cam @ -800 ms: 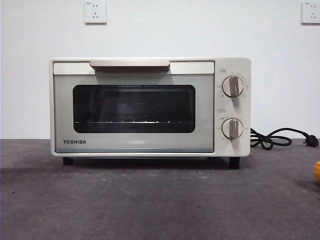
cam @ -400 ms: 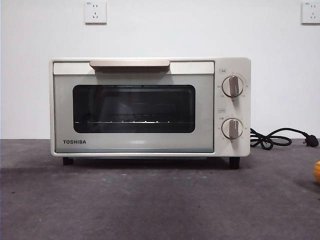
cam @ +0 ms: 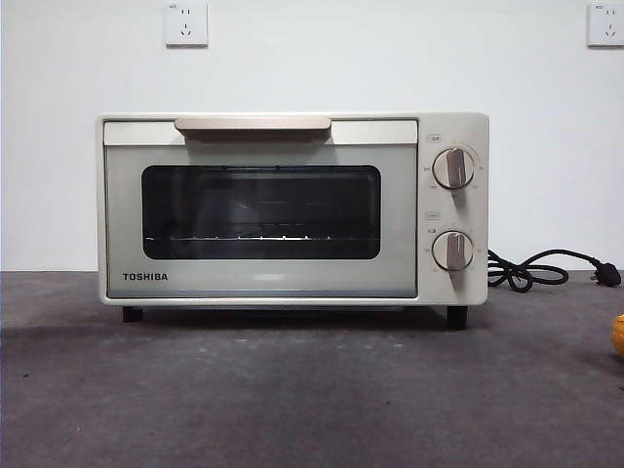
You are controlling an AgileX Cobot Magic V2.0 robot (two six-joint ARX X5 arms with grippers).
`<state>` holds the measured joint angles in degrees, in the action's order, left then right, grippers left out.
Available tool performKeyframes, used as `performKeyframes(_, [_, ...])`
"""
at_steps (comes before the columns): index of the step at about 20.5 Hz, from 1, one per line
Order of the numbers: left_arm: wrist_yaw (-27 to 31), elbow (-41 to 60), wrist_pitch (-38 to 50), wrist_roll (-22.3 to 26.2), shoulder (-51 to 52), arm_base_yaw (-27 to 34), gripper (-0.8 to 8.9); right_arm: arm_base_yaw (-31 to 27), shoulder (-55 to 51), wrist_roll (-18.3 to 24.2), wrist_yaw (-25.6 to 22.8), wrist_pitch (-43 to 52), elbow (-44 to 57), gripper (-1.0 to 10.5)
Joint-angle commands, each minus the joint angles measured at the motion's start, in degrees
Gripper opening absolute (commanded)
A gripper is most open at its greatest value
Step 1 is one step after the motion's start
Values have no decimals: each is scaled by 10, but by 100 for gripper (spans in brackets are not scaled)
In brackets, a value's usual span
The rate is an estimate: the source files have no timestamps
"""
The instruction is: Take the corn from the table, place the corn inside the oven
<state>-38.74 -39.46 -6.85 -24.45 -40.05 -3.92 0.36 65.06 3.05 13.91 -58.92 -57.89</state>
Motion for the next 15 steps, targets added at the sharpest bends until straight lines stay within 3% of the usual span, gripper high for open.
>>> performKeyframes(1, [-3, -1, 3, 9, -1, -2, -5, 1, 31, 6, 0, 7, 0, 324])
performKeyframes(9, [-3, -1, 3, 9, -1, -2, -5, 4, 136, 6, -1, 26, 1, 323])
performKeyframes(15, [-3, -1, 3, 9, -2, -2, -5, 49, 202, -5, -15, 57, 1, 320])
